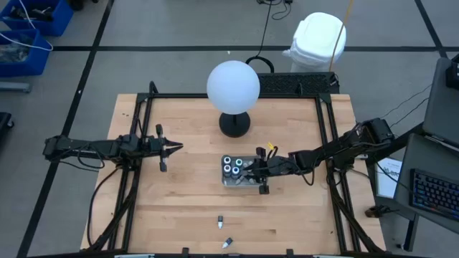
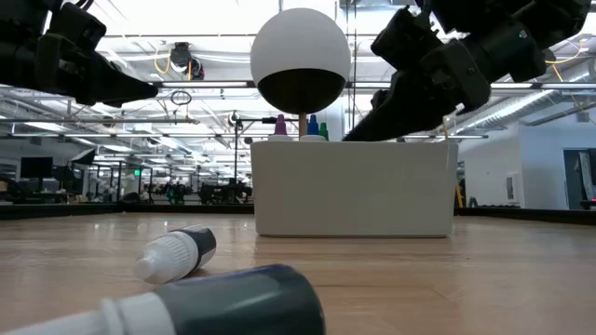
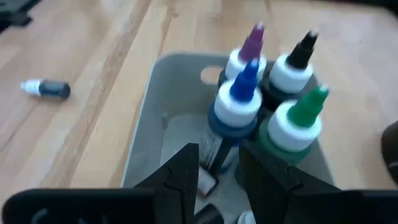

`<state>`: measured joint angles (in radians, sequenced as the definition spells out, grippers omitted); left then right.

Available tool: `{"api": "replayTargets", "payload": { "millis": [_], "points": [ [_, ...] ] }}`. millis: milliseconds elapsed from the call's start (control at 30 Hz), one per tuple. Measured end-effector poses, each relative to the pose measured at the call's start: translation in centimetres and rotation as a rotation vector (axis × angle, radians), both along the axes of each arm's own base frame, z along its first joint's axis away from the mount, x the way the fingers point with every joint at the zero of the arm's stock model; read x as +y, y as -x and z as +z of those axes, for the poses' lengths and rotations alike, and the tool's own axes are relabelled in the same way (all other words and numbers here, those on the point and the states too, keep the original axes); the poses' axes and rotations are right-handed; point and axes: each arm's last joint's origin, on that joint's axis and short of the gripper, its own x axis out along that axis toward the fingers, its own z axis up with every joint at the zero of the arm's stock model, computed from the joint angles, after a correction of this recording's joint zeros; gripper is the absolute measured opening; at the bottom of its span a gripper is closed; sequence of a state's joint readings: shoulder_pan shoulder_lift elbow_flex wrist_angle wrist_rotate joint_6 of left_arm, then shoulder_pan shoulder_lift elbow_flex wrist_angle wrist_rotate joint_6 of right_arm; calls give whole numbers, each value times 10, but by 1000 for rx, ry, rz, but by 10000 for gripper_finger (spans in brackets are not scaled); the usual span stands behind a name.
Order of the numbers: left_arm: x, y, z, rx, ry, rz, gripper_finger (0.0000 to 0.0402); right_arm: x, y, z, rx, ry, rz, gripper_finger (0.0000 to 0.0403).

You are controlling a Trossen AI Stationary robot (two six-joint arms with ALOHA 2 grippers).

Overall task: Pick & Place food coloring
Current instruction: Put the small black food coloring bottle into the gray bin

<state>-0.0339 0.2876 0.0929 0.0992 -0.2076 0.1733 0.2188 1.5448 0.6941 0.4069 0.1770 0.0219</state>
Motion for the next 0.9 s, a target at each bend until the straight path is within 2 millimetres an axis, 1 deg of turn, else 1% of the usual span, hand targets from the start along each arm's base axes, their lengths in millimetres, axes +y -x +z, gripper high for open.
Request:
{"api": "replayTargets", "payload": {
  "millis": [67, 133, 233, 333, 433, 533, 633, 733, 800, 900],
  "points": [
    [0, 0, -1, 4, 23, 5, 35, 1, 2, -3, 35, -10, 35, 99],
    [0, 0, -1, 2, 43, 7, 35, 2, 5, -2, 57, -9, 108, 89],
    [0, 0, -2, 14, 47, 7, 35, 2, 6, 3, 24, -2, 147, 68],
    [0, 0, -3, 21, 69, 10, 35, 0, 16, 10, -1, 18, 181, 36],
    [0, 0, -5, 36, 64, 13, 35, -3, 31, 26, -68, 25, 247, 7],
    [1, 0, -5, 41, 38, 33, 35, -9, 50, 41, -151, 24, 240, 7],
    [1, 0, -5, 40, 43, 43, 35, -14, 68, 52, -242, 13, 227, 3],
    [1, -1, -3, 14, 46, 44, 35, -19, 85, 50, -278, -10, 213, 2],
    [1, -1, -1, -7, 49, 44, 35, -23, 97, 43, -289, -25, 202, 1],
    [1, -1, 0, -24, 117, 46, 35, -26, 113, 36, -390, -48, 195, 1]
  ]
}}
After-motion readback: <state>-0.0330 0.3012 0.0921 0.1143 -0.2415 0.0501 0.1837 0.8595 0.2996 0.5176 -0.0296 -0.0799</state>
